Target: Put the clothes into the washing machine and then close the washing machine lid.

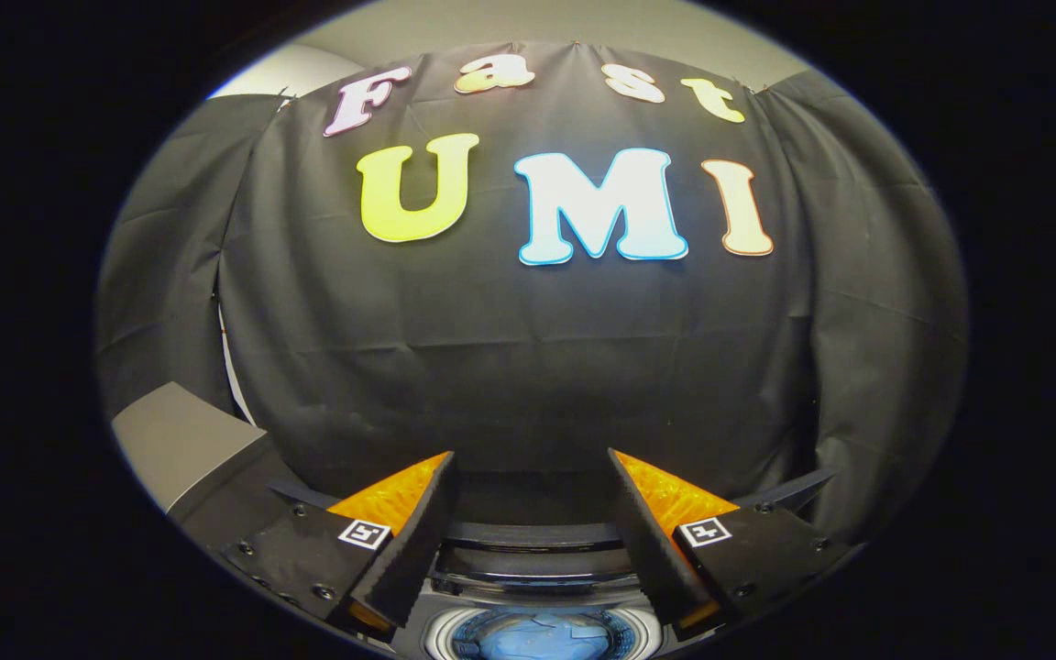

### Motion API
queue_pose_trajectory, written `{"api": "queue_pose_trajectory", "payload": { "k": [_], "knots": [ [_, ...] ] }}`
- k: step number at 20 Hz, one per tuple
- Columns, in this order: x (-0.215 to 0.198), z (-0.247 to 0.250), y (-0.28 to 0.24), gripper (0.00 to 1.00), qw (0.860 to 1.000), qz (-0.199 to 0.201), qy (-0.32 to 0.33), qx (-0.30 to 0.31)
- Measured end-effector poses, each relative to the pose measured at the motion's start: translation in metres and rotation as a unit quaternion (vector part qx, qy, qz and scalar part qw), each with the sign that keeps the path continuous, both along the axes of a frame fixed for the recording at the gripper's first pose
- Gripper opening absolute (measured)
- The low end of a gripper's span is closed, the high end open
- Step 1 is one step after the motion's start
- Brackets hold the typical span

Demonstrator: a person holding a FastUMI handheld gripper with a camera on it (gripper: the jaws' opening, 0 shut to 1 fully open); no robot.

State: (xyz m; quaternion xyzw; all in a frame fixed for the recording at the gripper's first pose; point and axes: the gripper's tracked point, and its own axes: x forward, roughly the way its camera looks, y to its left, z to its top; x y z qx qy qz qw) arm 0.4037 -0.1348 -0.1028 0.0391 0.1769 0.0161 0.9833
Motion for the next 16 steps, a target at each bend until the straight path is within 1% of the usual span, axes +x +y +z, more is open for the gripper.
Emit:
{"api": "queue_pose_trajectory", "payload": {
  "k": [12,16],
  "knots": [
    [-0.054,-0.006,0.004,0.98,1.000,0.010,-0.006,-0.001],
    [-0.086,-0.016,0.007,0.98,1.000,0.011,-0.010,-0.002]
  ]
}}
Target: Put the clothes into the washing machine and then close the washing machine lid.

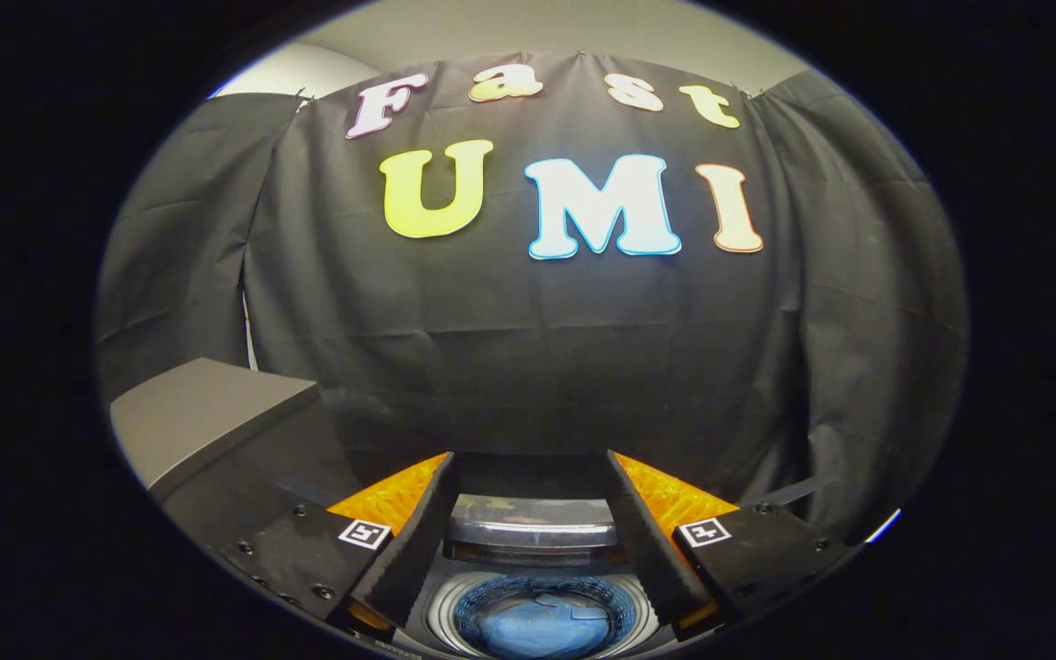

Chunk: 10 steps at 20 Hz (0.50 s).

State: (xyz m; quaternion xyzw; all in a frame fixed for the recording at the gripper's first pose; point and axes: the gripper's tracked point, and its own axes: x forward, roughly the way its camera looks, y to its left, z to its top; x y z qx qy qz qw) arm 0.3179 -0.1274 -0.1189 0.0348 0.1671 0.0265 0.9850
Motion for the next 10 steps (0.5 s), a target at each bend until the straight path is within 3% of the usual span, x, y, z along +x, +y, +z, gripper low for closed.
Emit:
{"api": "queue_pose_trajectory", "payload": {
  "k": [5,10],
  "knots": [
    [-0.061,-0.036,0.003,0.98,1.000,-0.012,0.016,0.002],
    [-0.136,-0.005,-0.004,0.97,0.998,-0.047,-0.010,0.028]
  ]
}}
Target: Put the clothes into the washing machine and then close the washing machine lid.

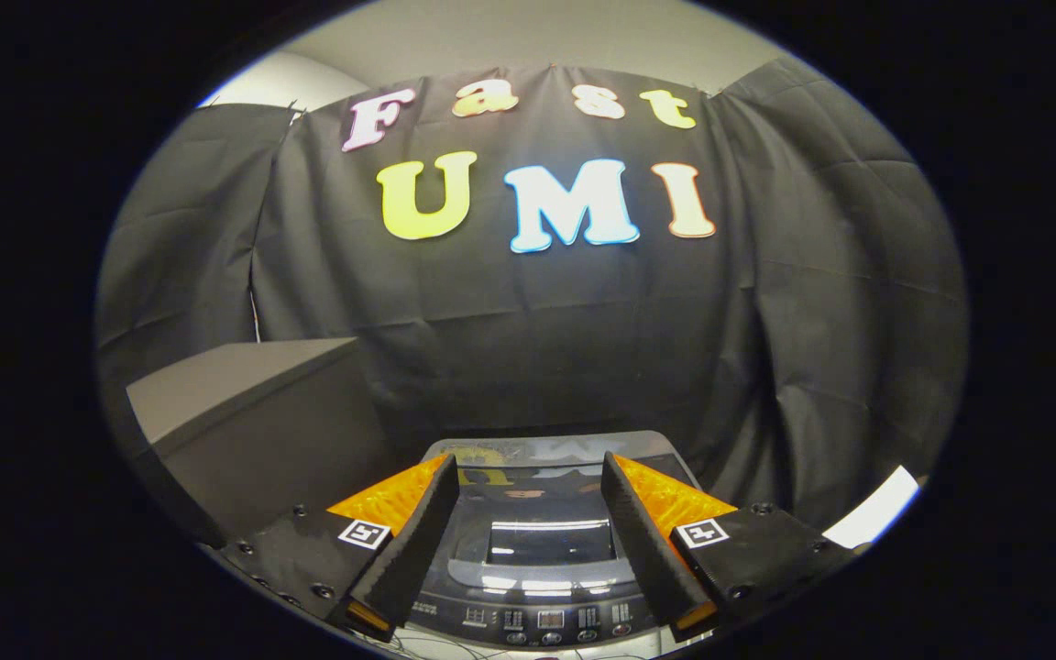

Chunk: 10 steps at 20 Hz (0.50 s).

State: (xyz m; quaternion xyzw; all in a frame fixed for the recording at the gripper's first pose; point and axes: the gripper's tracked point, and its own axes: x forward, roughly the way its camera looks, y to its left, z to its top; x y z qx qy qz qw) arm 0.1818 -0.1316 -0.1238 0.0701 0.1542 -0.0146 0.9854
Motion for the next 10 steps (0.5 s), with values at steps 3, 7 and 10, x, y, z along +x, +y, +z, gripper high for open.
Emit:
{"api": "queue_pose_trajectory", "payload": {
  "k": [3,7,10],
  "knots": [
    [-0.057,0.024,0.012,0.97,1.000,-0.006,-0.025,0.005],
    [-0.144,0.040,0.027,0.97,0.999,0.009,-0.053,-0.006],
    [-0.205,0.055,0.034,0.97,0.997,0.014,-0.074,-0.010]
  ]
}}
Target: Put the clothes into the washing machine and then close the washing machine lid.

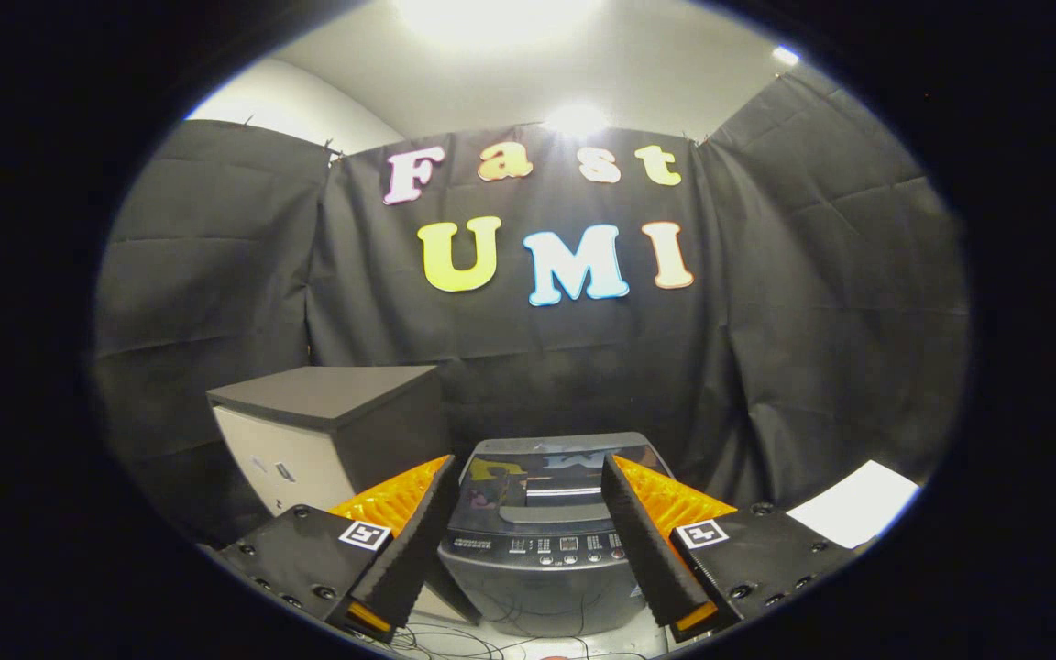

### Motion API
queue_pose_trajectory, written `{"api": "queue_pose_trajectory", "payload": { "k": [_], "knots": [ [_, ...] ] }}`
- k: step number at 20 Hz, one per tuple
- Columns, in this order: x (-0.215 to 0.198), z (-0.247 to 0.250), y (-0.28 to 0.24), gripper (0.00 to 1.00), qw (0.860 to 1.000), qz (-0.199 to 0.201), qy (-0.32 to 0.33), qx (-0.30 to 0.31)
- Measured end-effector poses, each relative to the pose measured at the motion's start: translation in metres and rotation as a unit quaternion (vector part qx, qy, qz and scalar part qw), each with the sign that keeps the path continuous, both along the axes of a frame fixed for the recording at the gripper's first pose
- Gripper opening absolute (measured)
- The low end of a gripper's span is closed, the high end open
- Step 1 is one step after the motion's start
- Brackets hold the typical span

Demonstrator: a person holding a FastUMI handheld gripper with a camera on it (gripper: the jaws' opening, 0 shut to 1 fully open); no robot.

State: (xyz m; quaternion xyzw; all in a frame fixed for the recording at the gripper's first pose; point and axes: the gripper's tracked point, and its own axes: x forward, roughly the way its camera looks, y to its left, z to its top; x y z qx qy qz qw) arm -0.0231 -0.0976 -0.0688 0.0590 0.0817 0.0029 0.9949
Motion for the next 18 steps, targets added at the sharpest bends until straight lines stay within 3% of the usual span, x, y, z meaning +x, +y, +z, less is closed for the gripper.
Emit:
{"api": "queue_pose_trajectory", "payload": {
  "k": [7,18],
  "knots": [
    [-0.066,-0.009,-0.005,0.97,1.000,-0.013,0.001,0.011],
    [-0.068,-0.006,-0.008,0.97,1.000,-0.016,-0.005,-0.009]
  ]
}}
